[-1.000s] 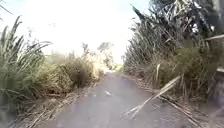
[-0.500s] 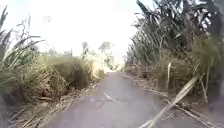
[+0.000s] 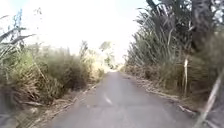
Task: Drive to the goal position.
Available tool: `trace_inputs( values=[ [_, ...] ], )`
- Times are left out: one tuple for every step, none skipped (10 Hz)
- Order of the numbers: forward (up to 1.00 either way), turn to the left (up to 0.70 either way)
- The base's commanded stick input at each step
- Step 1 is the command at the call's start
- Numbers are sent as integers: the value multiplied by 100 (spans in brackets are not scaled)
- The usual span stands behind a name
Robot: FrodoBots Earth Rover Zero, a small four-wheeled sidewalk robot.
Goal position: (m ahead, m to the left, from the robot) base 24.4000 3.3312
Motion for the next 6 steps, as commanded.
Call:
trace_inputs(
  values=[
    [70, -1],
    [70, -1],
    [70, -1],
    [70, -1],
    [70, -1],
    [70, -1]
  ],
)
